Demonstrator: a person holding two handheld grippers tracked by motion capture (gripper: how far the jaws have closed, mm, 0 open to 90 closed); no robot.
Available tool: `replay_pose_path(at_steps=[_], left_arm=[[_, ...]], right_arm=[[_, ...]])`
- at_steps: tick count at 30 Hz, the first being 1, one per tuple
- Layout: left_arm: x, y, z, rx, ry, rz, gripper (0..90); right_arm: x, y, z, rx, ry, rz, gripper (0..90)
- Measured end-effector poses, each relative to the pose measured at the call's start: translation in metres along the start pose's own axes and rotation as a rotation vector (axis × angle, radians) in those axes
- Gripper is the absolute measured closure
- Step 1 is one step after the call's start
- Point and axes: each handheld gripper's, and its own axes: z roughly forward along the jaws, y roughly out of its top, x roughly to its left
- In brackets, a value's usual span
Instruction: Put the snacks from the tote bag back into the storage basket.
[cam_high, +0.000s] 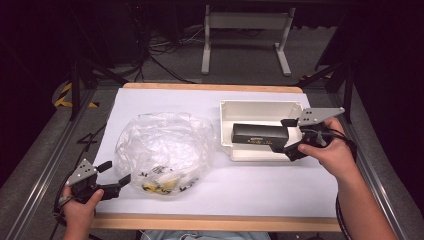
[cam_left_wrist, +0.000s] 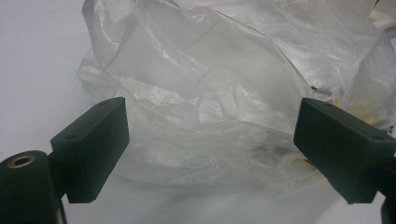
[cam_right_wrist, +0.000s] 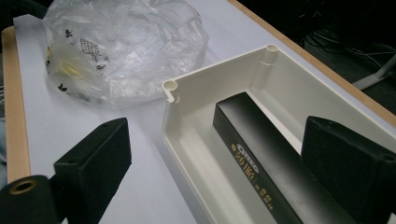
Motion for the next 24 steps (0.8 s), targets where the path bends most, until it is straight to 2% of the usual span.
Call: replay_pose_path(at_steps=[6, 11, 17, 22, 24], left_arm=[[0.0, 0.0, 0.0, -0.002, -0.003, -0.001, 11.2], [0.0, 0.0, 0.0, -0.005, -0.008, 0.0, 11.1], [-0.001, 0.0, -0.001, -0.005, -0.007, 0.001, 11.0], [0.0, 0.0, -0.001, -0.005, -0.012, 0.002, 10.7], [-0.001, 0.0, -0.001, -0.009, -0.015, 0.005, 10.4]], right_arm=[[0.014, -0.018, 0.005, -0.047, -0.006, 0.024, 8.7], [0.024, -0.034, 0.012, -0.045, -0.006, 0.026, 8.1], [0.03, -0.048, 0.021, -0.029, 0.003, 0.025, 7.5], [0.034, -0.065, 0.03, -0.072, 0.012, 0.062, 6.8], [0.035, -0.073, 0.034, -0.075, 0.015, 0.06, 6.4]])
